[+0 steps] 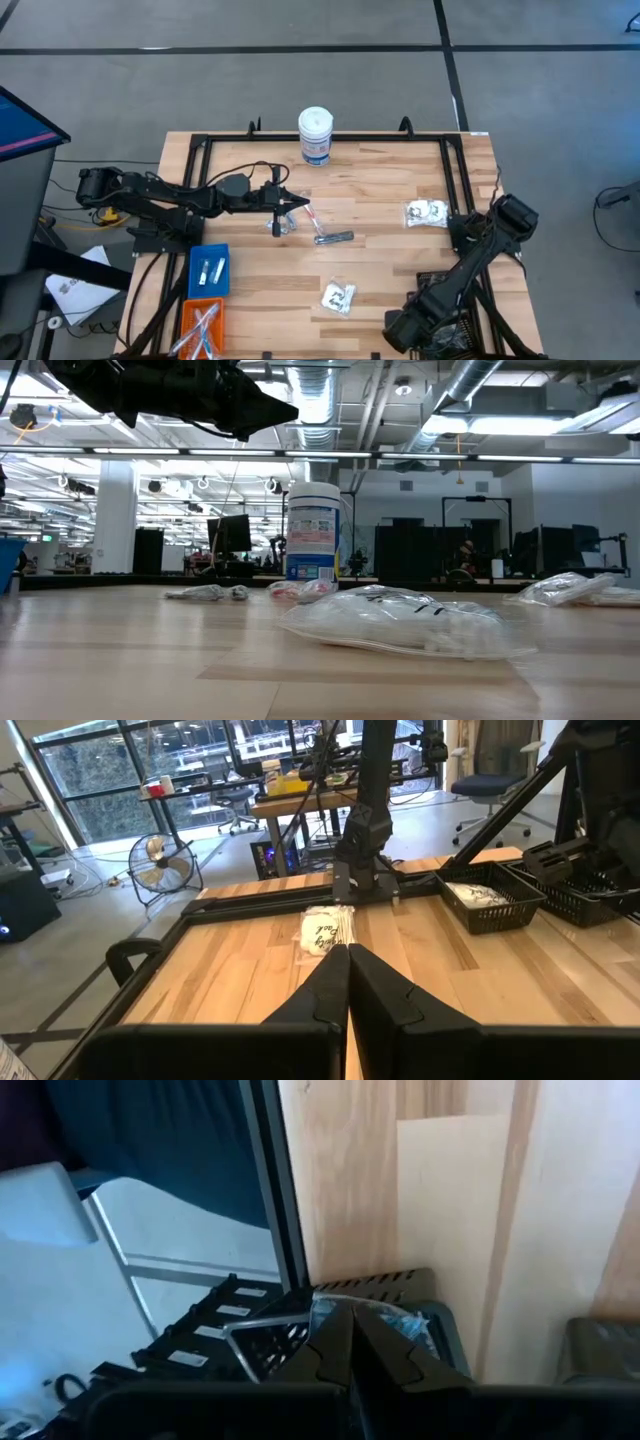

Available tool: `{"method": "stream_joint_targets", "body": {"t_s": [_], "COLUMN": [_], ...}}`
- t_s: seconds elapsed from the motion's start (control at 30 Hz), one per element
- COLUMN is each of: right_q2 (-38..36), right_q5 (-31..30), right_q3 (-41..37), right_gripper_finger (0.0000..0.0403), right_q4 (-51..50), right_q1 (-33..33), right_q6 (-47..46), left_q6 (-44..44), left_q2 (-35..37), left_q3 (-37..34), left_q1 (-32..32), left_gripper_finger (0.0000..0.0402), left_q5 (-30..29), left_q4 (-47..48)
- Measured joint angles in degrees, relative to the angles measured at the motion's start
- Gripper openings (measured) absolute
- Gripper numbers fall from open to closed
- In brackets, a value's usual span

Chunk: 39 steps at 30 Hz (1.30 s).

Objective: Pick & Place Travel size toiletries
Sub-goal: Put the black comb into the bottom black bin

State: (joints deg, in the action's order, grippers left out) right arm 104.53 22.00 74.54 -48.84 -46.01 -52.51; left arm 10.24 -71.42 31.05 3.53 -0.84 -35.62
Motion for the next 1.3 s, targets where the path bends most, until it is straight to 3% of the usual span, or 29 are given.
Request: {"method": "stream_joint_targets", "body": {"t_s": [0.17, 0.77, 1.1, 1.3], "right_q2": [0.83, 0.44, 0.72, -1.00], "right_q5": [2.38, -0.03, 6.70, 2.14], "right_q3": [-0.07, -0.04, -0.04, -0.07], "right_gripper_finger": [0.0000, 0.0000, 0.0000, 0.0000], "right_q4": [-0.41, -0.28, -2.07, -2.17], "right_q1": [0.03, 3.90, 0.59, 2.18], "right_q6": [0.10, 3.41, -0.32, -0.13], "left_q6": [0.00, 0.10, 0.24, 0.24], "left_q2": [0.00, 0.00, 0.02, 0.00], "left_q3": [0.00, 0.02, 0.02, 0.02], "left_q1": [0.00, 0.00, -0.01, 0.00], "left_gripper_finger": [0.0001, 0.0001, 0.0001, 0.0001], "left_q5": [0.00, 0.00, 0.02, 0.02], "left_q4": [0.00, 0.02, 0.02, 0.00]}}
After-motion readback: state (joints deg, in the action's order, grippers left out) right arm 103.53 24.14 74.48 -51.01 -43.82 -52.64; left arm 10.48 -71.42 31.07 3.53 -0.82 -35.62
